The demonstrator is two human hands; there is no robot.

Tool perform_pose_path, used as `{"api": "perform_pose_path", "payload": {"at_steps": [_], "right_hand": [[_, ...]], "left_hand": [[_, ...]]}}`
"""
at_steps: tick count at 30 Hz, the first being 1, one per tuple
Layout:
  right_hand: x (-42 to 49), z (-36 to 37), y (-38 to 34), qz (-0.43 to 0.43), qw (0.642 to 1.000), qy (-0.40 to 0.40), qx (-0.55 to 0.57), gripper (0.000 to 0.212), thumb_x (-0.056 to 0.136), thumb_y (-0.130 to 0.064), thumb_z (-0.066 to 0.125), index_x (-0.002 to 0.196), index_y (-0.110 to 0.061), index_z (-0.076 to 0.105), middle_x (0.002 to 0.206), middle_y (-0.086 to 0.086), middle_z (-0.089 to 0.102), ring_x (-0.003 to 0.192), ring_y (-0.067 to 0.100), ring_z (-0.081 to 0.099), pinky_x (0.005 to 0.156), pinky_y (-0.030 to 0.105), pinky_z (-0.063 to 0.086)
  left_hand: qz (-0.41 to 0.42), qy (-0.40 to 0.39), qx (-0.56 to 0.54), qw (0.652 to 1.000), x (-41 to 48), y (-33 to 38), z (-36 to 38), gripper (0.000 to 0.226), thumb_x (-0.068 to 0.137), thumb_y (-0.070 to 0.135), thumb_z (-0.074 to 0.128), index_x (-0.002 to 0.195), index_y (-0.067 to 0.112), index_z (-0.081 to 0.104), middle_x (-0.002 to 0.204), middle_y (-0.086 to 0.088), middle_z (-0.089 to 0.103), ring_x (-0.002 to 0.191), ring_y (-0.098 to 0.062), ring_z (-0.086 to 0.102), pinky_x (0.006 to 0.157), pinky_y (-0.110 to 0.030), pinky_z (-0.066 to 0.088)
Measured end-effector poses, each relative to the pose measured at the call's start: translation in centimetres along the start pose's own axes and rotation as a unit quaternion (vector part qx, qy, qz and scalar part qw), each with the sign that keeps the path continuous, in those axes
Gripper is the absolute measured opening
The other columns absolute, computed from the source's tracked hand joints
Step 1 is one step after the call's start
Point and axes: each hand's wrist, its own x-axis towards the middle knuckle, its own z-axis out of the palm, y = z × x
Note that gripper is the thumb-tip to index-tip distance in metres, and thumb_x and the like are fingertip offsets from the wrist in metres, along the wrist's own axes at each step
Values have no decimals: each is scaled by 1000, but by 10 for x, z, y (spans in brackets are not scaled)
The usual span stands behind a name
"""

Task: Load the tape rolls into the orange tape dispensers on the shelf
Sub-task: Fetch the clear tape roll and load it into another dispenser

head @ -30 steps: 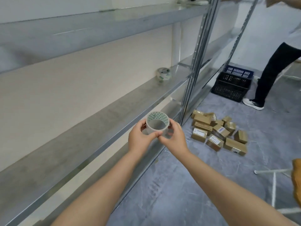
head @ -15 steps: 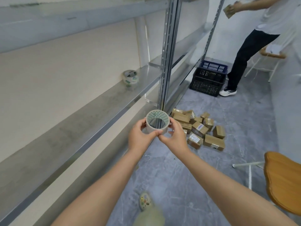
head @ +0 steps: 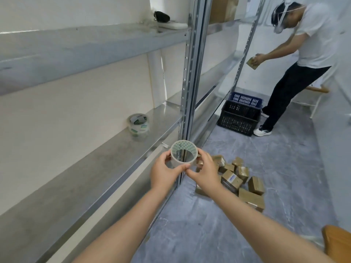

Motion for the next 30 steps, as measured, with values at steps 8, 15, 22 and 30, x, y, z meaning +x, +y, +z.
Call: {"api": "perform_pose_path", "payload": {"at_steps": [8, 15, 22, 30], "right_hand": [[91, 11, 26, 4, 999, -32, 15, 66, 65, -28, 76, 125, -27, 49, 121, -4, 52, 107, -11, 47, 86, 4, 40], [194, 31, 48, -26, 993, -115, 23, 71, 62, -27, 81, 124, -30, 46, 119, -7, 48, 110, 2, 50, 97, 24, 43], [299, 55, 82, -99, 966, -237, -24, 63, 62, -29, 79, 116, -28, 46, 116, -7, 53, 110, 9, 50, 90, 18, 42], [365, 82, 104, -142, 931, -336, -4, 54, 53, -36, 76, 95, -55, 47, 93, -27, 57, 92, -15, 57, 72, 0, 43]], "left_hand": [[-12, -16, -23, 1000, 82, -7, 19, 55, 62, 28, 82, 111, 36, 58, 108, 19, 66, 104, 7, 59, 90, -18, 46], [-13, 4, -25, 1000, 160, -19, 32, 57, 82, 8, 67, 135, 12, 46, 136, -2, 55, 126, -11, 50, 108, -27, 38], [-115, 65, 42, 990, 230, -36, 57, 61, 88, -14, 37, 144, 8, 29, 140, -11, 49, 127, -21, 49, 91, -8, 34], [-132, 137, 11, 982, 261, -34, 81, 56, 90, -17, 29, 134, 18, 32, 127, -2, 45, 115, -16, 49, 96, -31, 39]]}}
